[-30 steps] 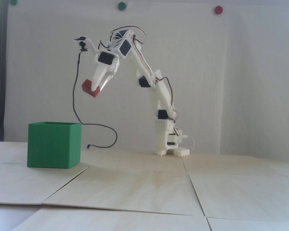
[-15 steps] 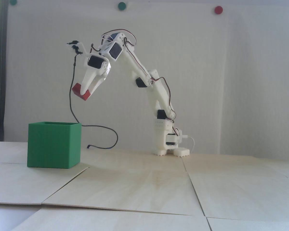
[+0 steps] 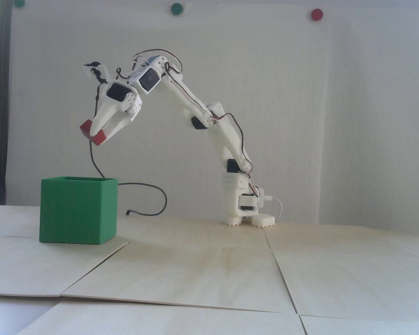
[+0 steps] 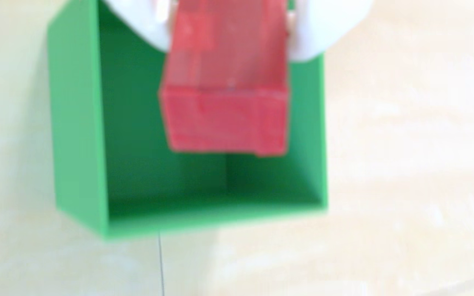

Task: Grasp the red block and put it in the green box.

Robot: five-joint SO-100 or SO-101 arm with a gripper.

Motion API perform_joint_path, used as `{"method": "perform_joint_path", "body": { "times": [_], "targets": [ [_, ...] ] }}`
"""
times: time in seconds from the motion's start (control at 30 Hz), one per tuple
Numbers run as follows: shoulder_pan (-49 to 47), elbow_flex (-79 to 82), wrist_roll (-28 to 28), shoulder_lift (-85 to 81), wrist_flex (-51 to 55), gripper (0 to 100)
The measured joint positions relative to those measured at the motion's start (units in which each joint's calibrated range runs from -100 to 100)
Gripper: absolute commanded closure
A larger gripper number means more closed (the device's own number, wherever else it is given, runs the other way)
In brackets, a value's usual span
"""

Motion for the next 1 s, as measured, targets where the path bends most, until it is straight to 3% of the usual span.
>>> {"method": "perform_joint_path", "body": {
  "times": [0.17,0.63,1.0],
  "targets": [
    [0.69,0.0,-0.1,0.0,-0.08,98],
    [-3.67,0.0,2.16,0.0,13.14,98],
    [-2.45,0.0,1.95,0.08,0.08,98]
  ]
}}
